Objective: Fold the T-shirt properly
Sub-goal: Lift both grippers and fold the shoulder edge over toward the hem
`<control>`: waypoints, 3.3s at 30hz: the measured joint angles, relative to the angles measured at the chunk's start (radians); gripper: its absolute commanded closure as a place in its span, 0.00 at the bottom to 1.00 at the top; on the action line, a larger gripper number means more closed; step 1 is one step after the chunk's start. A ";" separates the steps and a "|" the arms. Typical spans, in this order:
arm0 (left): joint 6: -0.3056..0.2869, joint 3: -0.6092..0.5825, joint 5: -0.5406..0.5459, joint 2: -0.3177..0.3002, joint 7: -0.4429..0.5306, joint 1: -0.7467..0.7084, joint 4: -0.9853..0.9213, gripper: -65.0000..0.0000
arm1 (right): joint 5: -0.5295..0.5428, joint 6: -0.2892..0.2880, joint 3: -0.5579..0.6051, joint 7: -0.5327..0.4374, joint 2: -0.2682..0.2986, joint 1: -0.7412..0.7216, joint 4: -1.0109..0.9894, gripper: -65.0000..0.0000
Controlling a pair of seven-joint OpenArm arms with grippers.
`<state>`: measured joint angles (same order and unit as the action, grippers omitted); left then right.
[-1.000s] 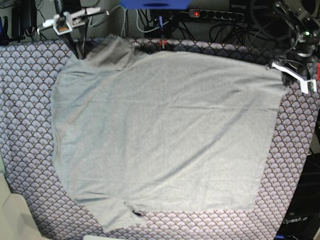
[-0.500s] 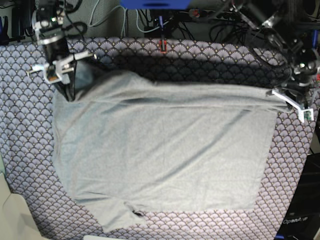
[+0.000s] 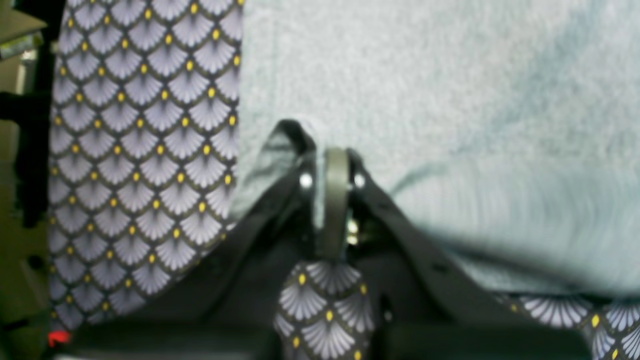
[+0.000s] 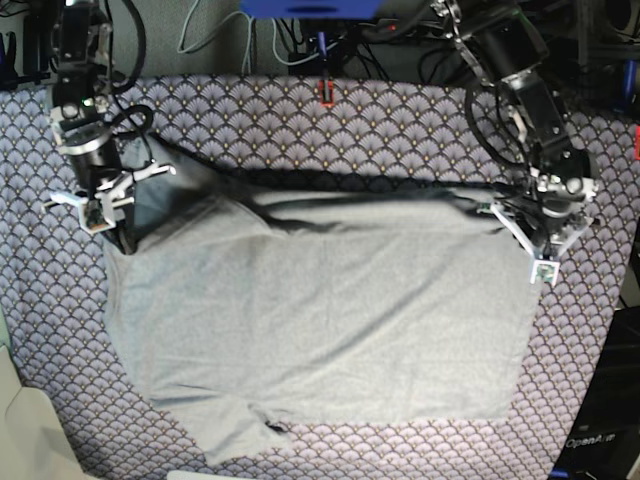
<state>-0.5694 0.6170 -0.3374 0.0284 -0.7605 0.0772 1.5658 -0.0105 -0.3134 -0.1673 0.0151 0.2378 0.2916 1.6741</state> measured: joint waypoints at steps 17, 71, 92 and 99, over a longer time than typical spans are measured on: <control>0.000 -0.004 -0.060 -0.055 -0.001 0.100 -0.001 1.00 | 0.000 -0.083 0.000 0.017 0.014 -0.072 -0.064 1.00; 0.000 0.079 -0.058 -0.100 0.076 0.245 -0.257 1.00 | -0.128 -0.087 0.000 0.028 -0.002 -0.263 -0.240 1.00; 0.000 0.079 -0.059 -0.100 0.076 0.245 -0.257 1.00 | -0.132 -0.087 0.000 0.032 0.000 -0.261 -0.251 1.00; 0.000 0.079 -0.060 -0.100 0.077 0.245 -0.257 0.79 | -0.132 -0.087 0.000 0.034 0.000 -0.272 -0.251 1.00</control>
<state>-0.5694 0.6960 -0.3969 -0.0715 -0.6838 0.3225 1.3087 -0.1425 -0.4004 -0.1669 0.0486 0.2378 0.0200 1.4227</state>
